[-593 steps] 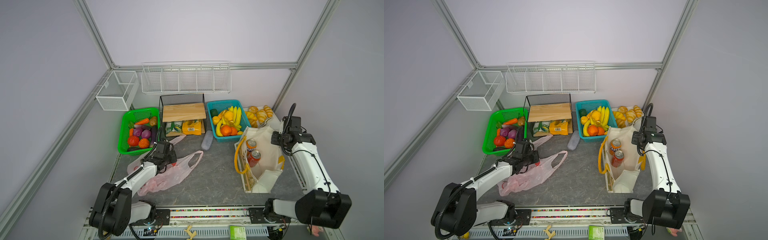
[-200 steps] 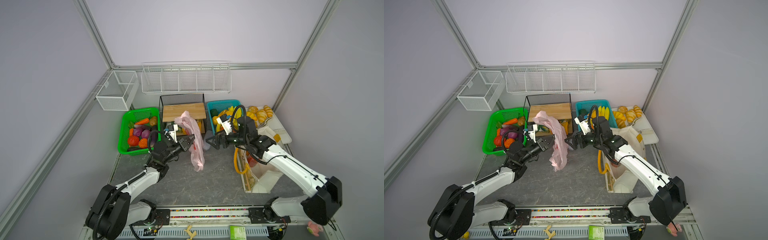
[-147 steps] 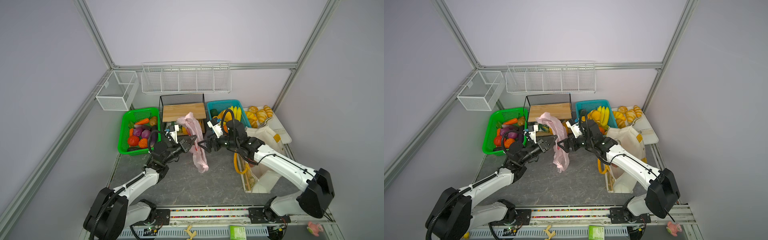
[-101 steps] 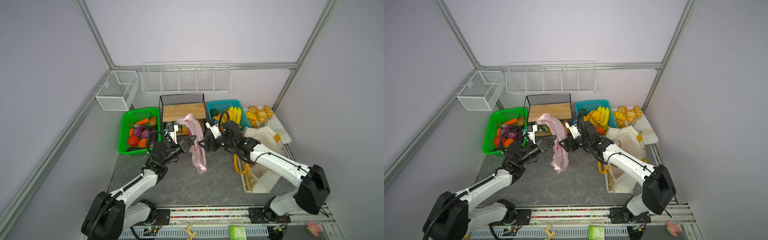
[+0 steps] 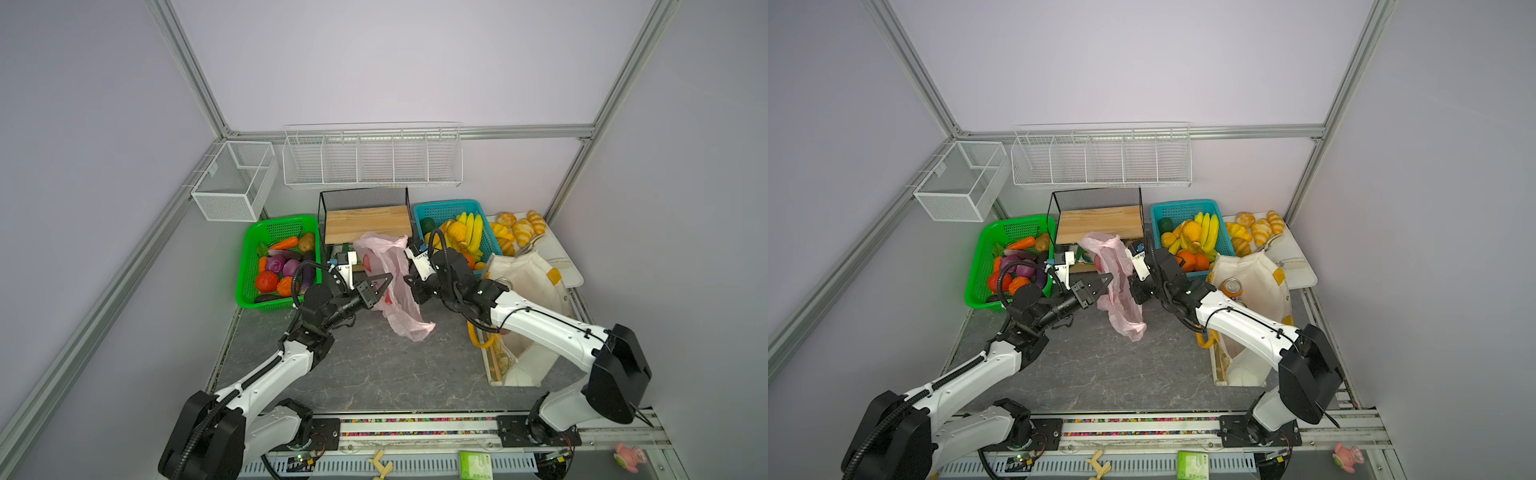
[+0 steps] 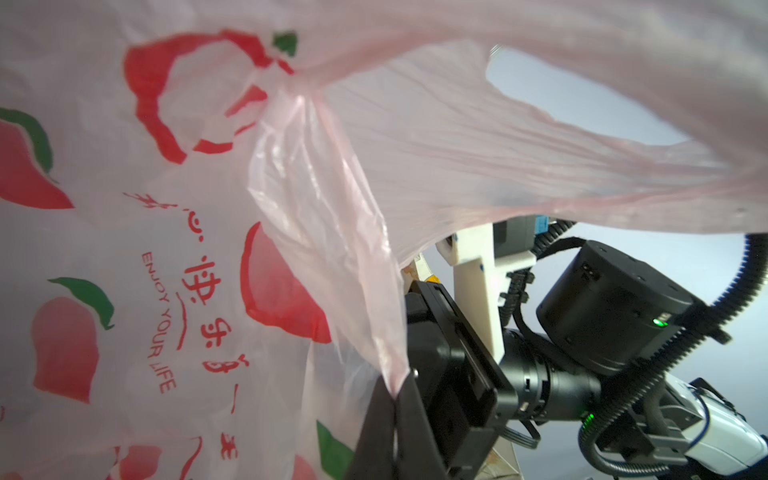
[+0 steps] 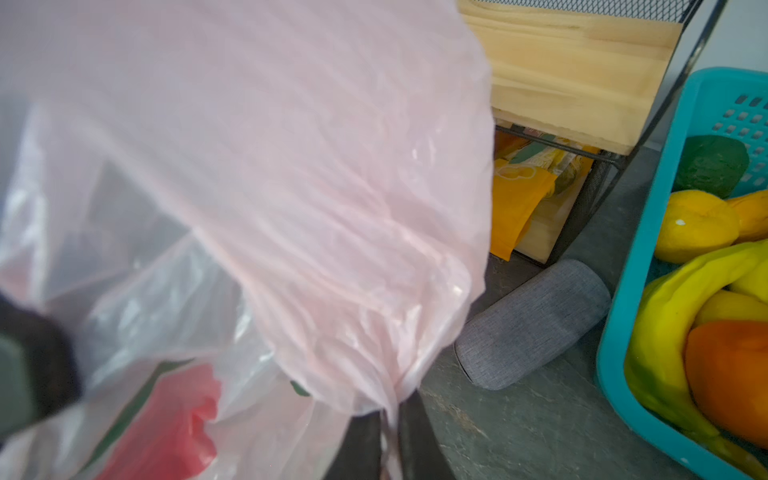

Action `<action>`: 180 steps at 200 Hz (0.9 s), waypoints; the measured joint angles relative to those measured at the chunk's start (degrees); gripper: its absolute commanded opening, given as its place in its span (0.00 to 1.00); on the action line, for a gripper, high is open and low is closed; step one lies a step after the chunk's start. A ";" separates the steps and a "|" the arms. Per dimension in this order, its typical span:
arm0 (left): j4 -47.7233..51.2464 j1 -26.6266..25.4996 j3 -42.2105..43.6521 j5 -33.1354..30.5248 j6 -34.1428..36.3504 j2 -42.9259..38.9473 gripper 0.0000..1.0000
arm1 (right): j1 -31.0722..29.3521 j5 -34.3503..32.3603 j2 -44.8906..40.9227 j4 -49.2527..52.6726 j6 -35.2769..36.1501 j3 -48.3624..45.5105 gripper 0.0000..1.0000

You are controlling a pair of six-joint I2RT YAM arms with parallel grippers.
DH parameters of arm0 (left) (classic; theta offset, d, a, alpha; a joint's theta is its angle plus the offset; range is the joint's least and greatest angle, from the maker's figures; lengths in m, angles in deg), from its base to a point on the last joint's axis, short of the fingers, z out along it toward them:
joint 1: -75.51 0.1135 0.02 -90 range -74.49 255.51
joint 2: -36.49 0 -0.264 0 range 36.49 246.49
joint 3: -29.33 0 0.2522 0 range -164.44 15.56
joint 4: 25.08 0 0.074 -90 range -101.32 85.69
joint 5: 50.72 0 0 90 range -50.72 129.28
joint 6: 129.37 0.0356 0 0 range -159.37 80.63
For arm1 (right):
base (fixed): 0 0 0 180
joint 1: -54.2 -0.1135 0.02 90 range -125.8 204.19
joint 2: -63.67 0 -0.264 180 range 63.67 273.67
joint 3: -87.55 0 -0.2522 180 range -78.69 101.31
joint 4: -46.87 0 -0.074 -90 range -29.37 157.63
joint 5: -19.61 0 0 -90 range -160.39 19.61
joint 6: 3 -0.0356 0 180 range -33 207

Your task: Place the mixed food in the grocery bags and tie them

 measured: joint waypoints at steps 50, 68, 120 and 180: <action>24.50 7.78 -6.67 5.75 5.84 -12.28 0.00 | 3.48 9.38 -8.22 15.39 -0.17 5.86 0.07; 31.58 7.80 -8.55 7.19 8.11 -15.80 0.00 | 6.08 12.79 -12.59 21.97 -0.61 8.61 0.07; 44.15 3.72 -8.79 7.04 13.29 -11.89 0.00 | 11.63 18.86 -17.27 35.28 -2.08 12.04 0.07; 46.18 -3.08 -2.12 -7.43 18.53 -5.95 0.00 | 20.15 19.78 -19.43 35.54 -8.50 3.65 0.07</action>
